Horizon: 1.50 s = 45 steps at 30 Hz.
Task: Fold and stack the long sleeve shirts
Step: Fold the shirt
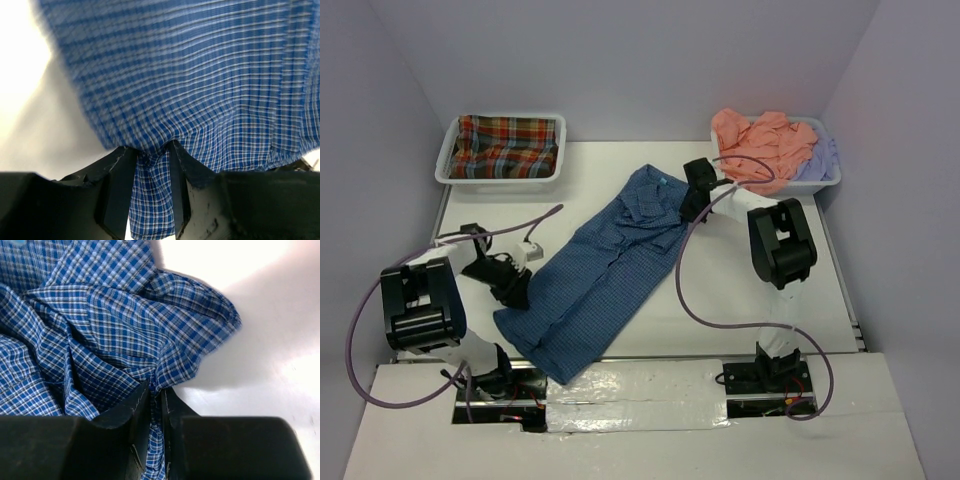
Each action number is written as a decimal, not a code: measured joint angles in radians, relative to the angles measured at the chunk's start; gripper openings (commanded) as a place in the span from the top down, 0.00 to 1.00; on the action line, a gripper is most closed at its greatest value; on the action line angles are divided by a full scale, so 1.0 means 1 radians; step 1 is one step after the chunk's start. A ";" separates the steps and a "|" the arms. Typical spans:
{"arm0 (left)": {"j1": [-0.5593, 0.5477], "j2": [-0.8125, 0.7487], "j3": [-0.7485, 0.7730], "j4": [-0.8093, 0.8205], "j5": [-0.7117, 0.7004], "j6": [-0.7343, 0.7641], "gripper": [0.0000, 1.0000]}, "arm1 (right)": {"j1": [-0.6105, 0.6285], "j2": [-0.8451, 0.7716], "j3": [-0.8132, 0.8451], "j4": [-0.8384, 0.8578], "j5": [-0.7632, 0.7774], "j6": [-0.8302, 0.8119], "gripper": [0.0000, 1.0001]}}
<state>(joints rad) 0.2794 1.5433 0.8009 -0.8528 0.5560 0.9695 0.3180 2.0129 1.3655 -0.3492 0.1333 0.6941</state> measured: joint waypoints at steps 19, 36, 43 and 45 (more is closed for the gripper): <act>-0.664 -0.186 -0.125 0.119 -0.042 -0.092 0.47 | -0.023 0.479 0.859 -0.168 -0.084 -0.255 0.43; -0.759 -0.416 0.089 0.052 -0.136 -0.269 0.09 | 0.035 0.081 0.495 -0.183 -0.041 -0.353 0.27; -0.779 -0.632 0.138 0.015 -0.303 -0.124 0.12 | 0.133 -0.423 -0.093 -0.092 -0.047 -0.245 0.20; -0.785 -0.716 0.083 0.014 -0.364 0.008 0.15 | 0.207 -0.518 -0.230 -0.064 -0.055 -0.209 0.20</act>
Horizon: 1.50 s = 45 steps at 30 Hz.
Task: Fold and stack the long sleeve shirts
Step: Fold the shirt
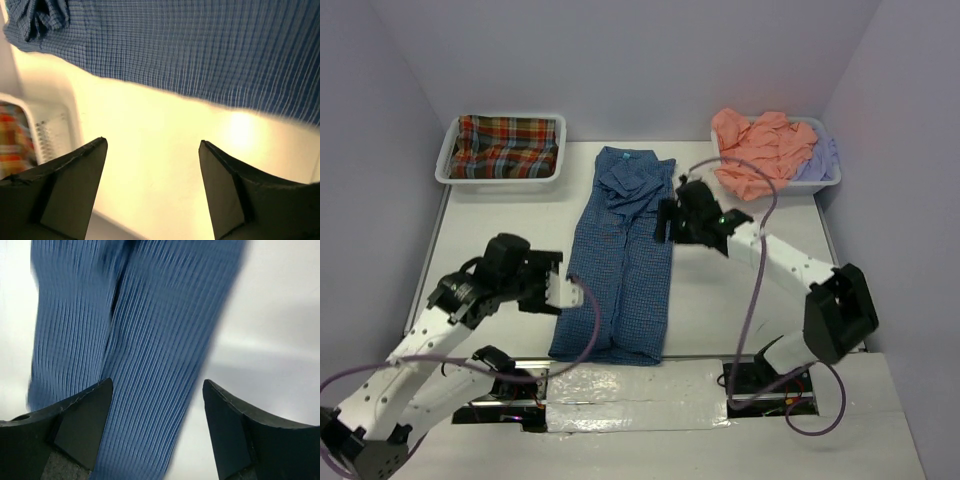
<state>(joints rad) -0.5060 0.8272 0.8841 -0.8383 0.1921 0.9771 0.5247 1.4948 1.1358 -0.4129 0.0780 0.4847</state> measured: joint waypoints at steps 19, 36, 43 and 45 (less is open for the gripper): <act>-0.029 -0.317 -0.603 0.003 0.108 0.971 0.32 | 0.625 -0.475 -0.655 0.017 0.047 0.561 0.26; -0.165 -0.070 -0.548 0.084 0.175 0.838 1.00 | 0.669 -0.238 -0.645 0.228 0.014 0.703 0.59; -0.217 -0.065 -0.528 0.106 0.232 0.654 1.00 | 0.669 -0.277 -0.671 0.174 0.018 0.706 0.96; -0.220 -0.061 -0.494 0.111 0.263 0.554 1.00 | 0.669 -0.333 -0.680 0.130 0.024 0.709 0.98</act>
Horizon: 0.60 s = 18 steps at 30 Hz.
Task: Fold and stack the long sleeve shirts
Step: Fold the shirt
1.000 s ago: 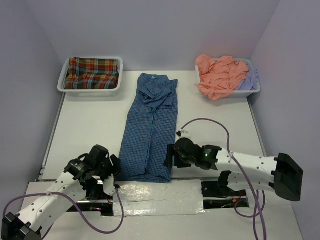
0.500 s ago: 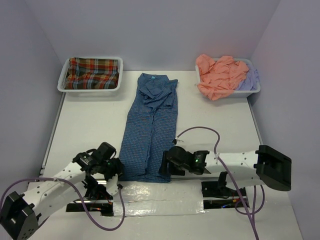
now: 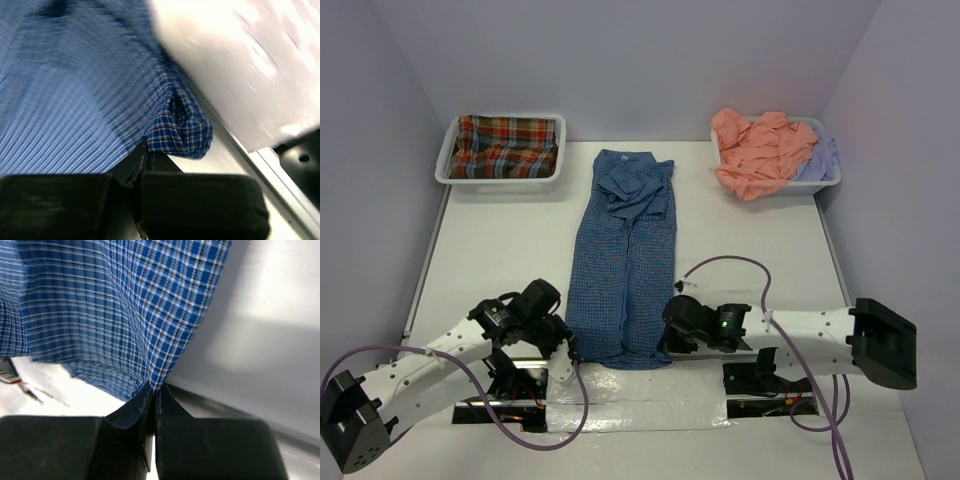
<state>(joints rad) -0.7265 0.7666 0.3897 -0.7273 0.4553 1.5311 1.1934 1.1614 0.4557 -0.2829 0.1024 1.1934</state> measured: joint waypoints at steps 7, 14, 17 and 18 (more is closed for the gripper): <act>-0.003 0.003 0.154 0.027 0.109 -0.343 1.00 | -0.002 -0.259 -0.004 -0.167 0.027 -0.001 0.99; -0.003 0.048 0.241 0.127 0.110 -0.729 1.00 | -0.191 -0.388 0.058 -0.278 0.031 -0.112 1.00; 0.009 0.080 0.313 0.142 0.091 -0.839 1.00 | -0.355 -0.349 0.116 -0.270 -0.008 -0.219 1.00; 0.021 0.093 0.341 0.151 0.085 -0.871 1.00 | -0.401 -0.316 0.142 -0.270 -0.021 -0.257 1.00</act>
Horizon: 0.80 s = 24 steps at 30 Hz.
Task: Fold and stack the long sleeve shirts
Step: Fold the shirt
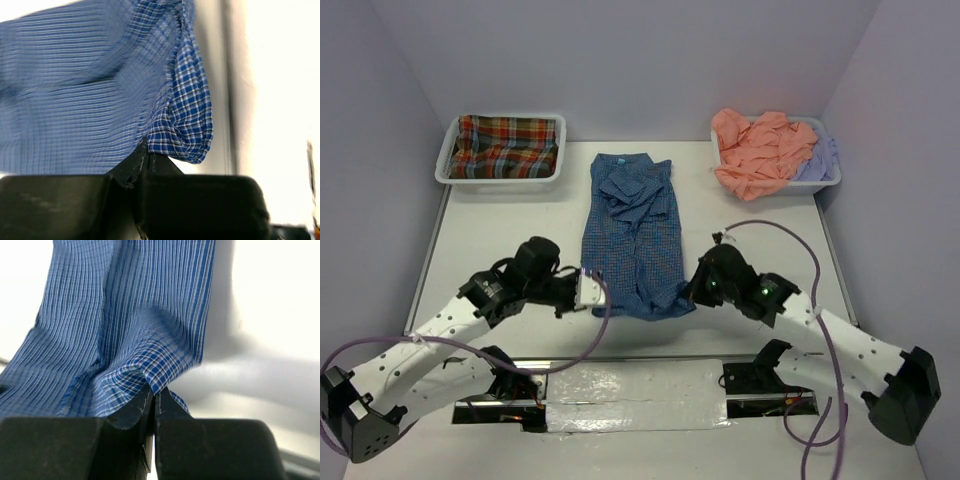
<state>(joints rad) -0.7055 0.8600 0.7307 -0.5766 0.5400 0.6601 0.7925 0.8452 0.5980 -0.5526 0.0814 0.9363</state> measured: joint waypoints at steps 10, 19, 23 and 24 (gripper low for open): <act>0.174 0.216 0.341 -0.046 -0.064 -0.140 1.00 | -0.186 0.360 0.299 0.020 -0.090 -0.268 1.00; 0.340 0.468 0.475 -0.118 -0.050 -0.220 1.00 | -0.269 0.540 0.448 0.027 -0.154 -0.367 1.00; 0.416 0.488 0.437 -0.056 -0.033 -0.269 1.00 | -0.296 0.618 0.493 0.029 -0.173 -0.393 1.00; 0.423 0.488 0.426 -0.032 -0.026 -0.279 1.00 | -0.301 0.637 0.503 0.029 -0.175 -0.397 1.00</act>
<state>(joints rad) -0.2821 1.3483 1.1564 -0.6090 0.5137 0.3809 0.4915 1.4826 1.1011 -0.5236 -0.0937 0.5392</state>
